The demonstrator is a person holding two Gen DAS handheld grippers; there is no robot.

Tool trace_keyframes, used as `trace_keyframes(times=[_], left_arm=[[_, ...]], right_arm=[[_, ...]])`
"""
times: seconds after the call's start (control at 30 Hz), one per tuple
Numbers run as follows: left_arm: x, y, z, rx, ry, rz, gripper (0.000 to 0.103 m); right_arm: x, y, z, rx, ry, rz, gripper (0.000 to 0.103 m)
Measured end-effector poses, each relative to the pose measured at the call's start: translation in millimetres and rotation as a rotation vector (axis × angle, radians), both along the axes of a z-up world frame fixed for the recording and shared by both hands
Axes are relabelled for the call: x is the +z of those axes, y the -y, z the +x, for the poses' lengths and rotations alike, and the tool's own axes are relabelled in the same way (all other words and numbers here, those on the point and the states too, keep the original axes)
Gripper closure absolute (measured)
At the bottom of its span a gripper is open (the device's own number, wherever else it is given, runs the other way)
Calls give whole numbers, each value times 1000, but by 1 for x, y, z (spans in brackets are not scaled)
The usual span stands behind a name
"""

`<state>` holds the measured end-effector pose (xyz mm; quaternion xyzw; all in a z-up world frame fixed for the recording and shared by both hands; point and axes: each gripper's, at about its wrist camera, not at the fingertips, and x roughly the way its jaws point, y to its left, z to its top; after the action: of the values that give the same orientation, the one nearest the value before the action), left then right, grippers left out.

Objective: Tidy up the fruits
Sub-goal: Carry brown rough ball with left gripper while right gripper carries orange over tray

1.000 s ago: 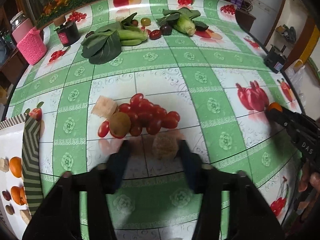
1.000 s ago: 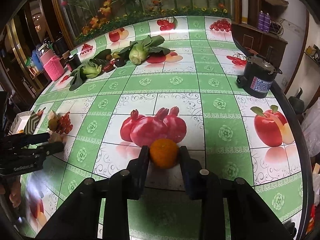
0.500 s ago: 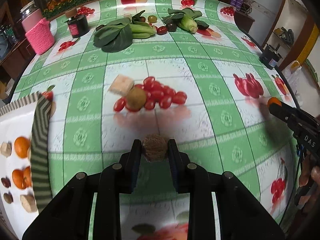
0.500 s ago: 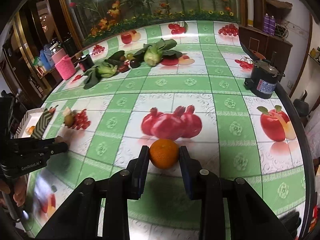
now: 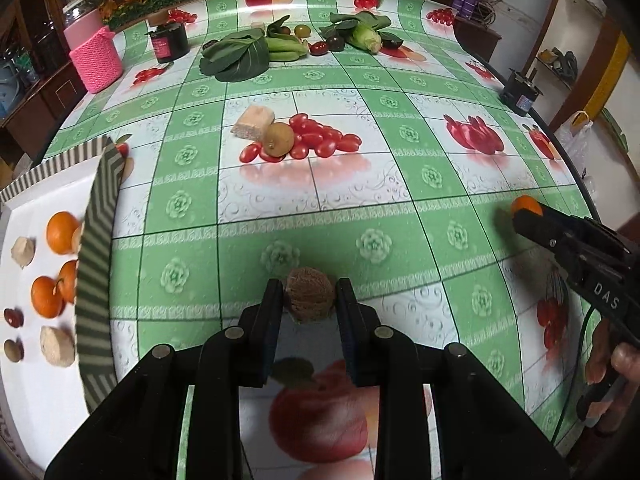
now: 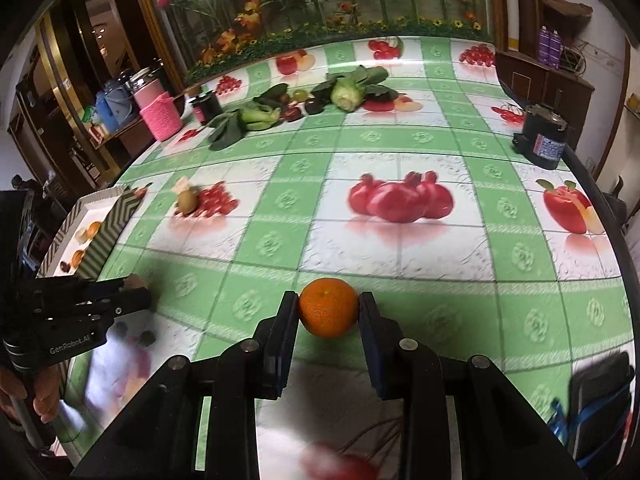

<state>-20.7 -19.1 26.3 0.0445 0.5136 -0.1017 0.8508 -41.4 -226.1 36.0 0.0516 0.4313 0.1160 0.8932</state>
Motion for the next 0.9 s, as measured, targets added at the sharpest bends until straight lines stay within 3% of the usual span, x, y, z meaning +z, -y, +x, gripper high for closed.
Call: trace_keyframes(times=[0.9], left_arm=[[28, -60, -49, 57, 91, -26, 79]], right_arm=[[21, -112, -40, 203, 26, -6, 72]])
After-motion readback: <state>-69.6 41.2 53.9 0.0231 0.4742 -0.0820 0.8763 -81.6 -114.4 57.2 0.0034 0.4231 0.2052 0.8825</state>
